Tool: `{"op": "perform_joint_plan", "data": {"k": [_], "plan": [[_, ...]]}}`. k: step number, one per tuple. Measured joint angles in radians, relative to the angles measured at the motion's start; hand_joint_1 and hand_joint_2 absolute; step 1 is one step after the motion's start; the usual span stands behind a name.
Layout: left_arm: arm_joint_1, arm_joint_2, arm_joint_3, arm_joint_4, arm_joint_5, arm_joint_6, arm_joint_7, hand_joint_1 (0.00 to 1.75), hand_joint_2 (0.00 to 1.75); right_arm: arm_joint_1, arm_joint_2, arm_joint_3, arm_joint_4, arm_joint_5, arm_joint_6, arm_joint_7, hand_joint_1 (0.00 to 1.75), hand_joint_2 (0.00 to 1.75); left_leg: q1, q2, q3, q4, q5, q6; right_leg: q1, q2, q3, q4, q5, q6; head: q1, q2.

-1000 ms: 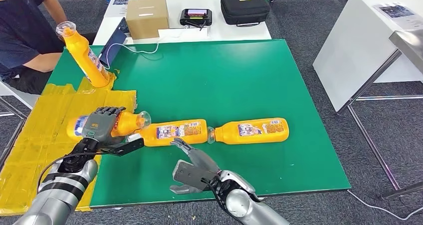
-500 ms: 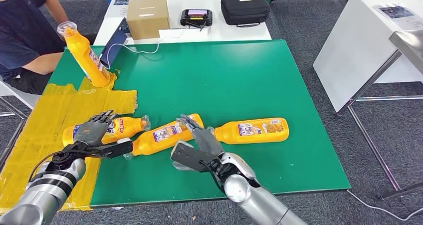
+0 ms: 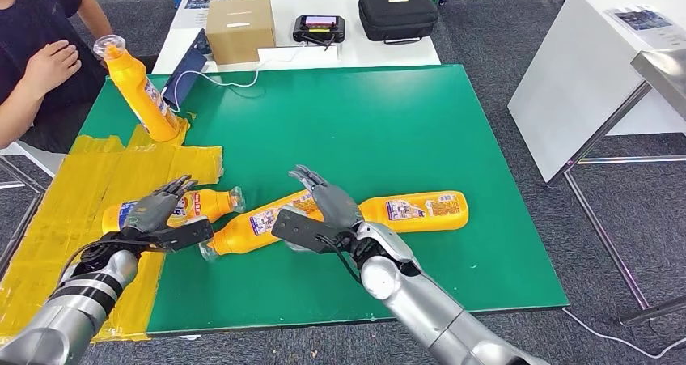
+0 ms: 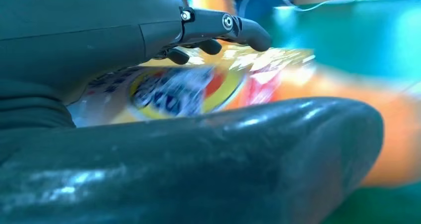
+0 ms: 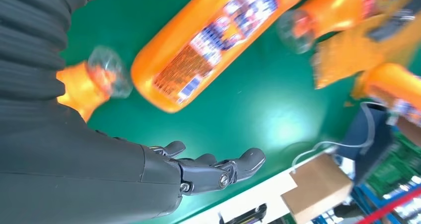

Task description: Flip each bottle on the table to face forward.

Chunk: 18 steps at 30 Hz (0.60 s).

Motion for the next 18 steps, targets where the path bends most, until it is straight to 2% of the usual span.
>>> {"op": "perform_joint_plan", "data": {"k": [4,6,10,13,18], "plan": [[0.022,-0.021,0.038,-0.051,0.193,-0.080,-0.074,0.00,0.00,-0.055,0.013,0.000,0.086,0.029,0.018,0.001,0.00,1.75,0.000,0.000,0.000,0.000,0.000,0.000,0.000,0.000,0.000,0.000,0.001,0.001,0.000,0.000],[0.044,-0.039,0.072,-0.098,0.343,-0.147,-0.108,0.00,0.00,-0.076,0.020,0.000,0.129,0.037,0.033,0.002,0.00,1.75,0.000,0.000,-0.001,0.000,0.000,0.000,0.000,0.000,-0.001,0.000,0.001,0.001,0.000,0.000],[0.104,-0.080,0.147,-0.243,0.644,-0.283,-0.116,0.00,0.00,-0.110,0.040,0.002,0.223,0.057,0.059,-0.001,0.00,1.75,0.000,0.000,-0.002,0.000,0.000,0.000,0.000,0.000,-0.001,0.000,0.001,0.001,0.000,0.000],[0.147,-0.102,0.177,-0.348,0.761,-0.335,-0.109,0.00,0.00,-0.127,0.056,0.008,0.285,0.087,0.061,-0.003,0.00,1.75,0.000,0.000,-0.002,0.000,0.000,0.000,0.000,0.000,-0.002,0.000,0.001,0.001,0.000,0.000],[0.206,-0.129,0.197,-0.492,0.866,-0.381,-0.108,0.00,0.00,-0.145,0.083,0.029,0.363,0.138,0.060,-0.004,0.00,1.75,0.000,0.000,-0.003,0.000,0.000,0.000,0.000,0.000,-0.003,0.000,0.001,0.000,0.000,0.000]]}}
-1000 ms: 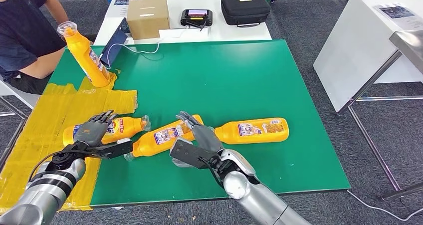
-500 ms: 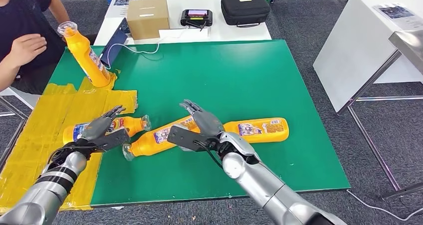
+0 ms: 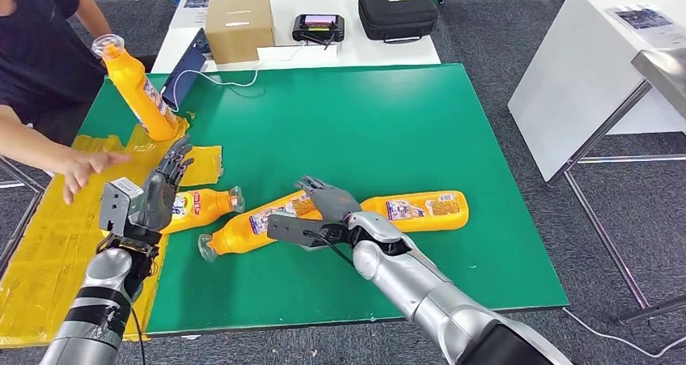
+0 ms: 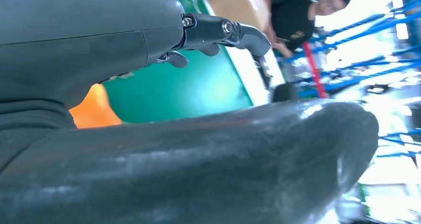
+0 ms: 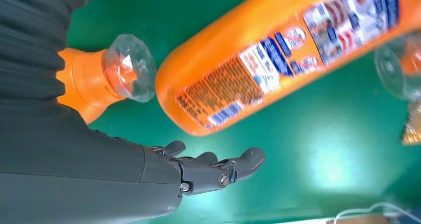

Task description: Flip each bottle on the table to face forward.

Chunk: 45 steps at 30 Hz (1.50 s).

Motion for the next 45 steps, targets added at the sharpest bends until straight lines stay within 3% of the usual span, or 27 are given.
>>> {"op": "perform_joint_plan", "data": {"k": [9,20,26,30,31,34,35,45], "plan": [[0.049,-0.034,0.005,-0.132,0.077,-0.044,-0.004,0.00,0.00,-0.039,0.052,0.066,0.104,0.098,0.013,0.010,0.00,1.75,0.000,0.000,0.000,0.000,0.000,0.000,0.000,0.000,0.000,0.000,0.000,0.000,0.000,0.000],[0.065,-0.047,0.005,-0.169,0.086,-0.049,-0.006,0.00,0.00,-0.061,0.072,0.099,0.151,0.122,0.013,0.019,0.00,1.75,0.000,0.000,0.000,0.000,0.000,0.000,0.000,0.000,0.000,0.000,0.000,0.000,0.000,0.000],[0.071,-0.058,0.002,-0.192,0.099,-0.062,-0.015,0.00,0.00,-0.091,0.100,0.157,0.204,0.263,0.027,0.089,0.00,1.75,0.000,0.000,0.000,0.000,0.000,0.000,0.000,0.000,0.000,0.000,0.000,0.000,0.000,0.000],[0.062,-0.069,-0.009,-0.203,0.116,-0.066,-0.004,0.00,0.00,-0.119,0.120,0.218,0.262,0.362,0.122,0.124,0.00,1.75,0.000,0.000,0.001,0.000,0.000,0.000,0.000,0.000,0.000,0.000,0.000,0.000,0.000,0.000],[0.059,-0.071,-0.012,-0.204,0.121,-0.066,-0.002,0.00,0.00,-0.130,0.122,0.233,0.275,0.379,0.144,0.130,0.20,1.75,0.000,0.000,0.002,0.000,0.000,0.000,0.000,0.000,0.000,0.000,0.000,0.000,0.000,0.000],[0.049,-0.077,-0.021,-0.204,0.141,-0.075,-0.003,0.00,0.00,-0.154,0.122,0.268,0.314,0.403,0.206,0.136,1.51,1.75,0.000,0.000,0.004,0.000,0.000,0.000,-0.001,0.000,0.002,-0.001,0.000,0.000,0.000,0.000],[0.045,-0.078,-0.025,-0.204,0.149,-0.080,-0.005,0.00,0.00,-0.160,0.120,0.276,0.326,0.406,0.224,0.133,1.75,1.75,0.000,0.000,0.006,0.000,0.000,0.000,-0.001,0.000,0.001,-0.001,0.000,0.000,0.000,0.000],[0.021,-0.084,-0.045,-0.186,0.175,-0.096,-0.014,0.00,0.00,-0.199,0.101,0.315,0.379,0.419,0.258,0.116,1.75,1.75,0.000,-0.001,0.018,-0.001,-0.001,0.000,-0.003,-0.002,0.005,-0.002,-0.004,-0.002,0.000,0.000]]}}
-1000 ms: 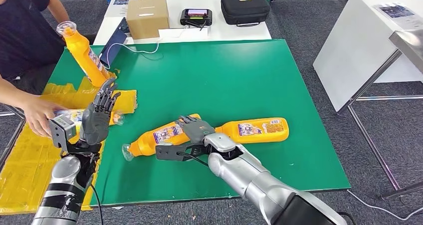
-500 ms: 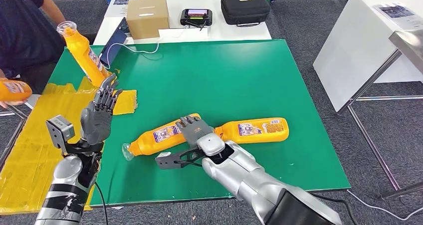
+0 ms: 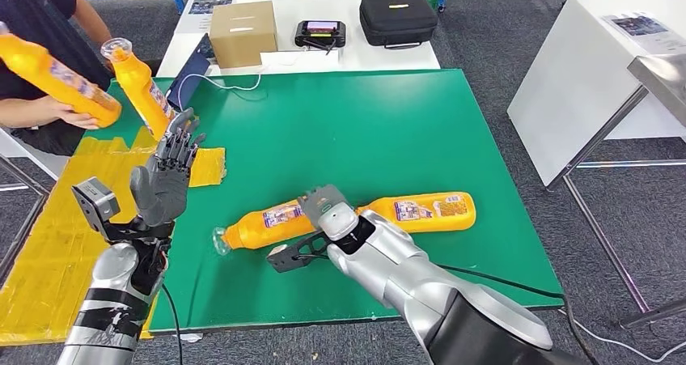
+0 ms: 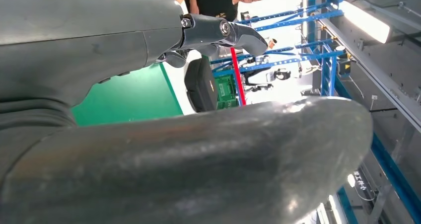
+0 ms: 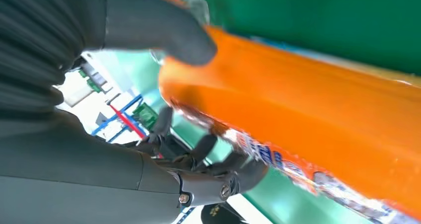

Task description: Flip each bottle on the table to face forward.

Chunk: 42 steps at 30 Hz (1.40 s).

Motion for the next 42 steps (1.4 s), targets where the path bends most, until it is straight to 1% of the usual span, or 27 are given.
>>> {"op": "perform_joint_plan", "data": {"k": [6,10,12,13,14,16,18,19,20,21,23,27,31,36,37,40,41,42], "plan": [[-0.005,0.000,-0.013,0.001,0.014,0.001,-0.009,0.00,0.00,-0.004,-0.003,0.006,0.008,0.007,0.030,-0.001,1.75,1.75,0.000,0.000,0.005,0.000,0.000,0.000,0.000,0.000,0.004,0.000,0.001,-0.001,0.000,0.000],[-0.006,0.000,-0.020,0.001,0.025,0.002,-0.016,0.00,0.00,0.001,-0.006,0.007,0.014,0.022,0.043,-0.002,0.01,1.75,0.000,0.000,0.007,0.000,0.000,0.000,0.000,0.000,0.006,-0.001,0.000,-0.001,0.000,0.000],[-0.006,0.000,-0.021,0.001,0.030,0.004,-0.019,0.00,0.00,0.010,-0.010,0.006,0.020,0.017,0.032,0.014,0.00,1.75,0.000,0.000,0.008,0.000,0.000,0.000,0.000,0.000,0.008,-0.001,0.001,-0.001,0.000,0.000],[-0.006,0.000,-0.021,0.001,0.032,0.006,-0.020,0.00,0.00,0.017,-0.012,0.003,0.023,0.008,0.008,0.030,0.00,1.75,0.000,0.000,0.008,0.000,0.000,0.000,0.000,0.000,0.008,0.000,0.001,-0.002,0.000,0.000],[-0.005,0.000,-0.022,0.000,0.033,0.009,-0.020,0.00,0.00,0.025,-0.015,-0.004,0.024,-0.006,-0.038,0.048,0.00,1.75,0.000,0.000,0.008,0.000,0.000,0.001,0.000,0.000,0.009,0.000,0.002,-0.001,0.000,0.000],[0.007,0.000,-0.020,-0.009,0.035,0.019,-0.017,0.00,0.00,0.047,-0.019,-0.031,0.025,-0.039,-0.197,0.067,0.00,1.75,0.000,0.000,0.006,0.000,0.001,0.001,0.000,0.000,0.013,0.000,0.004,0.001,0.000,0.000],[0.037,0.002,-0.014,-0.034,0.035,0.028,-0.010,0.00,0.00,0.067,-0.027,-0.074,0.021,-0.067,-0.381,0.046,0.00,1.75,0.000,0.001,0.001,0.000,0.003,0.002,0.000,0.001,0.013,0.000,0.007,0.002,0.000,0.000],[0.056,0.004,-0.008,-0.050,0.034,0.030,-0.007,0.00,0.00,0.073,-0.033,-0.100,0.013,-0.075,-0.450,0.029,0.00,1.75,0.000,0.002,-0.002,0.000,0.004,0.002,0.000,0.002,0.010,0.000,0.009,0.002,0.000,0.000],[0.076,0.005,-0.001,-0.066,0.033,0.030,-0.005,0.00,0.00,0.076,-0.040,-0.125,-0.001,-0.078,-0.493,0.013,0.00,1.75,0.000,0.002,-0.004,0.000,0.004,0.002,0.000,0.002,0.007,0.000,0.009,0.002,0.000,0.000],[0.094,0.005,0.007,-0.081,0.030,0.029,-0.004,0.00,0.00,0.078,-0.047,-0.150,-0.019,-0.075,-0.516,0.001,0.00,1.75,0.000,0.003,-0.007,0.000,0.005,0.001,0.000,0.003,0.005,0.000,0.010,0.002,0.000,0.000],[0.127,0.005,0.024,-0.106,0.023,0.023,-0.005,0.00,0.00,0.082,-0.064,-0.194,-0.067,-0.058,-0.512,-0.012,0.00,1.75,0.000,0.002,-0.011,0.000,0.007,0.001,0.001,0.003,0.000,0.000,0.010,0.002,0.000,0.000],[0.176,0.005,0.057,-0.143,0.011,0.010,-0.009,0.00,0.00,0.098,-0.093,-0.262,-0.158,-0.029,-0.457,-0.038,0.00,1.75,0.000,0.002,-0.016,0.000,0.008,0.001,0.002,0.002,-0.004,0.001,0.010,0.002,0.000,0.000],[0.222,0.004,0.088,-0.182,0.010,0.009,-0.017,0.00,0.00,0.146,-0.130,-0.326,-0.291,-0.098,-0.467,-0.116,0.00,1.75,0.000,0.002,-0.019,0.000,0.008,0.001,0.002,0.002,-0.007,0.001,0.010,0.002,0.000,0.000],[0.241,0.004,0.099,-0.198,0.010,0.008,-0.019,0.00,0.00,0.167,-0.150,-0.348,-0.359,-0.130,-0.466,-0.134,0.00,1.75,0.000,0.001,-0.021,0.000,0.008,0.001,0.002,0.002,-0.008,0.001,0.010,0.002,0.000,0.000],[0.254,0.003,0.107,-0.208,0.010,0.006,-0.021,0.00,0.00,0.178,-0.166,-0.362,-0.410,-0.143,-0.458,-0.136,0.00,1.75,0.000,0.001,-0.022,0.000,0.007,0.001,0.002,0.002,-0.009,0.001,0.010,0.002,0.000,0.000],[0.310,-0.002,0.152,-0.258,0.013,-0.013,-0.029,0.00,0.00,0.220,-0.264,-0.445,-0.679,-0.183,-0.389,-0.129,0.00,1.75,0.000,0.001,-0.025,0.000,0.007,0.002,0.002,0.002,-0.013,0.000,0.010,0.002,0.000,0.000],[0.319,-0.004,0.161,-0.268,0.014,-0.018,-0.029,0.00,0.00,0.226,-0.288,-0.464,-0.735,-0.185,-0.372,-0.126,0.00,1.75,0.000,0.001,-0.026,0.000,0.008,0.002,0.002,0.002,-0.013,0.000,0.011,0.002,0.000,0.000],[0.321,-0.005,0.164,-0.270,0.014,-0.021,-0.029,0.00,0.00,0.227,-0.297,-0.472,-0.751,-0.183,-0.368,-0.126,0.00,1.75,0.000,0.001,-0.026,0.000,0.008,0.002,0.002,0.002,-0.013,0.000,0.011,0.002,0.000,0.000]]}}
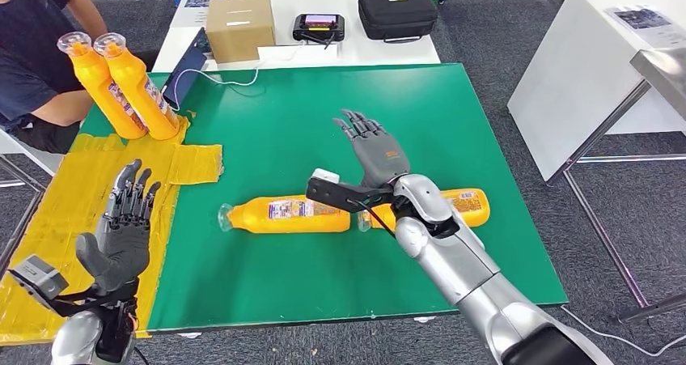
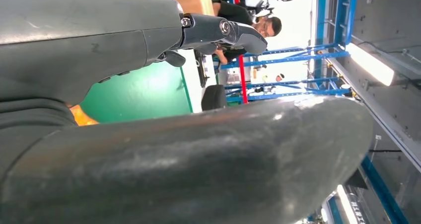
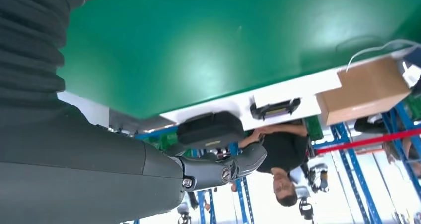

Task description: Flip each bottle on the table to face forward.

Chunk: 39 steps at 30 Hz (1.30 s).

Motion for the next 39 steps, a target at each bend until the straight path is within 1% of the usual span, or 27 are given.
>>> {"op": "perform_joint_plan", "data": {"k": [8,11,14,18,24,31,39], "plan": [[-0.001,-0.006,0.002,-0.006,0.000,-0.003,0.001,0.00,0.00,0.005,-0.021,-0.018,-0.030,0.000,0.011,-0.003,0.00,1.75,0.000,0.000,0.000,0.000,0.000,0.000,0.000,0.000,0.000,0.000,0.000,0.000,0.000,0.000],[-0.014,-0.008,0.000,-0.005,0.000,-0.009,0.004,0.00,0.00,-0.007,-0.015,-0.017,0.020,-0.018,0.048,-0.015,0.00,1.75,0.000,0.000,0.000,0.000,0.000,0.000,0.000,0.000,0.000,0.000,0.000,0.000,0.000,0.000],[-0.041,-0.008,-0.006,0.002,0.005,-0.013,0.011,0.00,0.00,-0.025,0.010,-0.006,0.133,-0.036,0.064,-0.044,0.00,1.75,0.000,0.000,-0.001,0.000,0.000,0.000,0.000,0.000,0.000,0.000,0.000,0.000,0.000,0.000],[-0.069,-0.009,-0.021,0.019,0.009,-0.013,0.016,0.00,0.00,-0.036,0.059,0.016,0.268,-0.037,0.069,-0.065,0.00,1.75,0.000,0.000,0.000,0.000,0.001,0.000,0.000,0.000,-0.001,0.000,0.001,0.000,0.000,0.000],[-0.105,-0.010,-0.046,0.050,0.012,-0.013,0.023,0.00,0.00,-0.053,0.135,0.047,0.411,-0.035,0.076,-0.076,0.00,1.75,0.000,0.001,-0.001,0.000,0.001,0.000,0.000,0.000,-0.002,0.001,0.001,-0.001,0.000,0.000],[-0.130,-0.010,-0.061,0.076,0.016,-0.011,0.024,0.00,0.00,-0.067,0.193,0.068,0.503,-0.046,0.091,-0.078,0.00,1.75,0.000,0.000,-0.001,0.000,0.001,0.000,0.000,0.000,-0.002,0.000,0.001,-0.001,0.000,0.000],[-0.140,-0.010,-0.075,0.093,0.017,-0.010,0.024,0.00,0.00,-0.069,0.214,0.080,0.550,-0.053,0.095,-0.077,0.00,1.75,0.000,0.001,-0.002,0.000,0.001,0.000,0.000,0.000,-0.002,0.000,0.001,-0.001,0.000,0.000]]}}
